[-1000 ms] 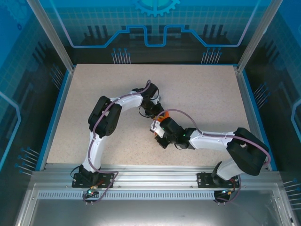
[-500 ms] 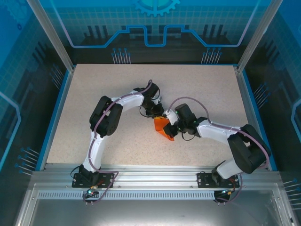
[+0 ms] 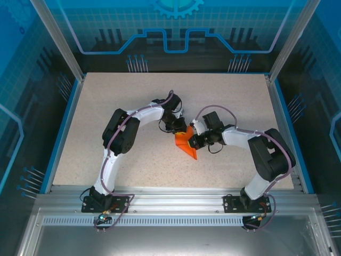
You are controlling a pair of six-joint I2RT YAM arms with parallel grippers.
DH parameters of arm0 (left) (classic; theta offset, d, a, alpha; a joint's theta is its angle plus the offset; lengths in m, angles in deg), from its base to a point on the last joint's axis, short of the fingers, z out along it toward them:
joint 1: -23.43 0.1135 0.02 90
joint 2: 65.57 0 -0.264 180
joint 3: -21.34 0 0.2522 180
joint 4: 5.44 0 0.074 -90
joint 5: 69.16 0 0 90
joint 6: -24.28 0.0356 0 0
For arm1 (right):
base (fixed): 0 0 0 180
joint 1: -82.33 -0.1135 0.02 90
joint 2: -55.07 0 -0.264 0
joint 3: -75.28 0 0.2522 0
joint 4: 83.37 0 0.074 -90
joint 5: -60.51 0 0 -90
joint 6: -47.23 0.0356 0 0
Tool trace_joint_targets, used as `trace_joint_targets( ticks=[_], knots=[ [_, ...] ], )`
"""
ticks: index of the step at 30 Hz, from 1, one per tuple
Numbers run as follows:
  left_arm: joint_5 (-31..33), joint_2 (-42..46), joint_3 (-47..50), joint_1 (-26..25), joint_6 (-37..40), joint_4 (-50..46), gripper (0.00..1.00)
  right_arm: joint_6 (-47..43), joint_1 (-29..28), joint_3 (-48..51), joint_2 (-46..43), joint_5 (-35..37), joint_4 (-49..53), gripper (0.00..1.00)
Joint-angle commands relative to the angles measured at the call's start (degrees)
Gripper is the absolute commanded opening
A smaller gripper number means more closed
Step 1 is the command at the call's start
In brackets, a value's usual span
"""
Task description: Fold a paper plane with a square sheet of paper (fold left side to right side)
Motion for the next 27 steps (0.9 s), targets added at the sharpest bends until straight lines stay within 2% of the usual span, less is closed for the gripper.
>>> trace_joint_targets(
  ticks=[1, 27],
  knots=[
    [3.1, -3.5, 0.0, -1.0, 1.2, -2.7, 0.17, 1.0, 1.2, -1.9, 1.2, -1.6, 1.5, 0.00],
    [3.4, -3.7, -0.2, -1.1, 1.2, -3.1, 0.17, 2.2, 3.4, -2.7, 4.3, 1.1, 2.7, 0.00]
  ],
)
